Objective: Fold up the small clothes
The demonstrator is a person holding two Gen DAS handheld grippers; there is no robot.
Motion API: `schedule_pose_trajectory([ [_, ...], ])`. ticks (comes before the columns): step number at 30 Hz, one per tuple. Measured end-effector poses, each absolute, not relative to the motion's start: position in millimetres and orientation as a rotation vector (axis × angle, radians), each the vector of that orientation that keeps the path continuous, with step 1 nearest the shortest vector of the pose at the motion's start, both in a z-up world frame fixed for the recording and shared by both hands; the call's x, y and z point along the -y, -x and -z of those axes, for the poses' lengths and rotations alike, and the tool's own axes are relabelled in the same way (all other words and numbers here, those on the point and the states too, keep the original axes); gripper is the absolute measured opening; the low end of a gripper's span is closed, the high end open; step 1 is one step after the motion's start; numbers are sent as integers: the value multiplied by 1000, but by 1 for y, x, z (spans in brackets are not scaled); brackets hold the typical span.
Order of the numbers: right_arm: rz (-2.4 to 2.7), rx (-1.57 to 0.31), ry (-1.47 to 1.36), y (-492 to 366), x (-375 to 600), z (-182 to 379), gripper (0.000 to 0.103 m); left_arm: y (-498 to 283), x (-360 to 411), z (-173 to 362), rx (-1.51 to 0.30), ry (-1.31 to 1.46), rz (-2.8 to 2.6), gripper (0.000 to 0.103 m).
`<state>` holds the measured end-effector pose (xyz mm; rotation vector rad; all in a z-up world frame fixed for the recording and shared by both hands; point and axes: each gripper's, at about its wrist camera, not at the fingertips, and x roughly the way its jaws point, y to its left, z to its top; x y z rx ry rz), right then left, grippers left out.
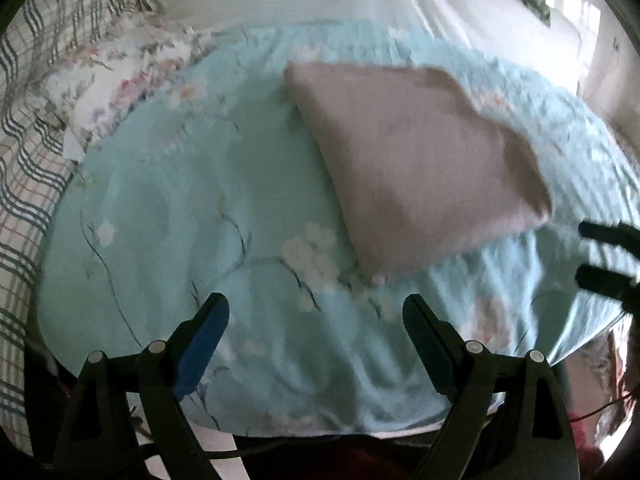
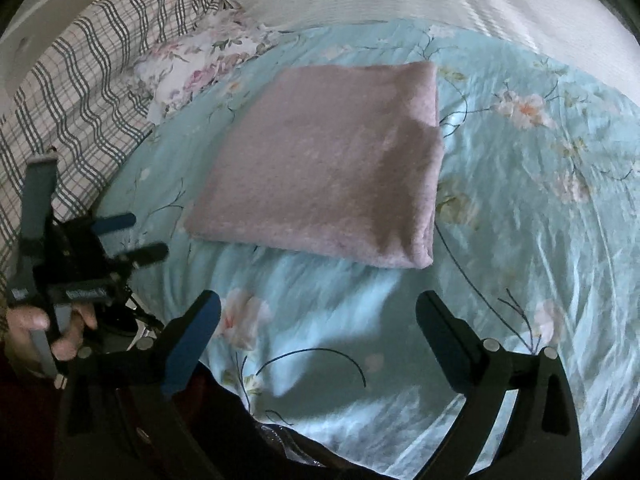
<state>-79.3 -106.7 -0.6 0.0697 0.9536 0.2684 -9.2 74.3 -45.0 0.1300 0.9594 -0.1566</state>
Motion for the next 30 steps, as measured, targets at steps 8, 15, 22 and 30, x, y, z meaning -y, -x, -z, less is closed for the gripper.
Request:
schedule_pose_trajectory([
  [8,-274,-917,-22,74,106,-19,99,7,-71,-10,-839,-109,164,91],
  [15,-283,-903,-18,69,106,-24,101,-7,-61,-9,-855,-147,156,91],
  [22,-300,-918,-34,59,107,-21,102,-15,-51,-1,-862,-221,128,91],
  [30,-291,-929,-40,46,107,-19,102,-25,-48,2,-870,-235,118,91],
])
